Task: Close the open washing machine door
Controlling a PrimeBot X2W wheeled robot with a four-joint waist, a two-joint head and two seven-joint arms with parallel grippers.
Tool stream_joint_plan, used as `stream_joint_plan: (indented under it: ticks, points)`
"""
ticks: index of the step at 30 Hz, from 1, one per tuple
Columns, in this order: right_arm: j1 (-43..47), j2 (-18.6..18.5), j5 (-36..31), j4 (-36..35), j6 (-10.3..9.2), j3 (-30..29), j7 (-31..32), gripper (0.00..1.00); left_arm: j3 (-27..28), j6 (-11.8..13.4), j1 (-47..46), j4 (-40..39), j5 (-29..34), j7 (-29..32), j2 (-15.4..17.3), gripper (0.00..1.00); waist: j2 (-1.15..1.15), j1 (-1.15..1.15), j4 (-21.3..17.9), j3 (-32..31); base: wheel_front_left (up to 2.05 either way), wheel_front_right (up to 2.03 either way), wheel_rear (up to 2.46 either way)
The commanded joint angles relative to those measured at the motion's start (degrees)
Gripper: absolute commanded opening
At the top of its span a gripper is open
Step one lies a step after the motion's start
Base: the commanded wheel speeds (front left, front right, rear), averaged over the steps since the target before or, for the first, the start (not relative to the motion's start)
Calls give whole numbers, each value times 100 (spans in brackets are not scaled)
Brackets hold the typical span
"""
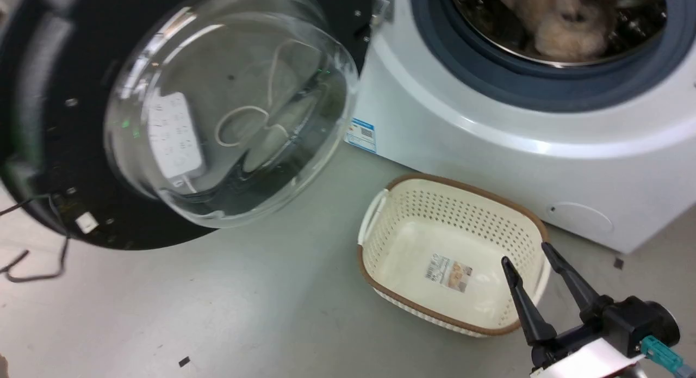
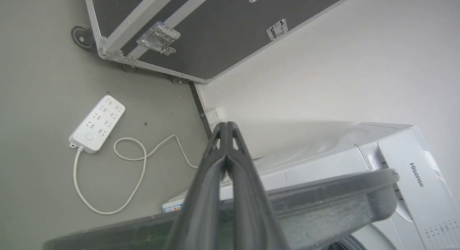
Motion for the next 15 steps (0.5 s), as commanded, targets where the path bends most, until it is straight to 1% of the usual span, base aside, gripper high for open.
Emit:
stream_joint_plan:
  ticks: [1,2,3,4,5,6,7,8,9,10,13,14,15]
  points:
    - [-112,-60,39,-25,6,4,-25,100,60,86,-132,176,-308,423,37,0,0,-1,-140,96,0,0,0]
    - [-112,-60,39,-25,6,4,-25,100,60,86,-132,176,-308,423,37,0,0,-1,-140,96,0,0,0]
    - [-154,-62,50,-18,6,2,-25,100,71,47,-87,236,-536,825,69,0,0,-1,-214,123,0,0,0]
    - [-169,-60,55,-14,6,-4,-25,100,68,6,-31,235,-626,1011,93,0,0,-1,-242,127,0,0,0]
    - [-169,-60,55,-14,6,-4,-25,100,68,6,-31,235,-626,1011,93,0,0,-1,-242,127,0,0,0]
    - [-176,-40,67,-4,6,-17,-25,100,66,-90,121,186,-765,1324,136,0,0,-1,-293,106,0,0,0]
    - [-176,-40,67,-4,6,-17,-25,100,66,-90,121,186,-765,1324,136,0,0,-1,-293,106,0,0,0]
    - [-170,-27,72,2,6,-22,-25,100,71,-129,208,145,-828,1461,151,0,0,-1,-315,90,0,0,0]
    - [-151,-2,76,20,6,-26,-25,100,58,-188,409,42,-919,1745,194,0,0,-1,-355,50,0,0,0]
    - [-151,-2,76,20,6,-26,-25,100,58,-188,409,42,-919,1745,194,0,0,-1,-355,50,0,0,0]
    - [-124,42,75,53,6,-43,-25,100,12,-226,731,-238,-1084,2215,197,0,0,-1,-400,-64,0,0,0]
    - [-106,87,76,72,6,-77,-25,100,21,-211,946,-490,-1257,2536,164,0,0,-1,-424,-160,0,0,0]
    - [-106,87,76,72,6,-77,-25,100,21,-211,946,-490,-1257,2536,164,0,0,-1,-424,-160,0,0,0]
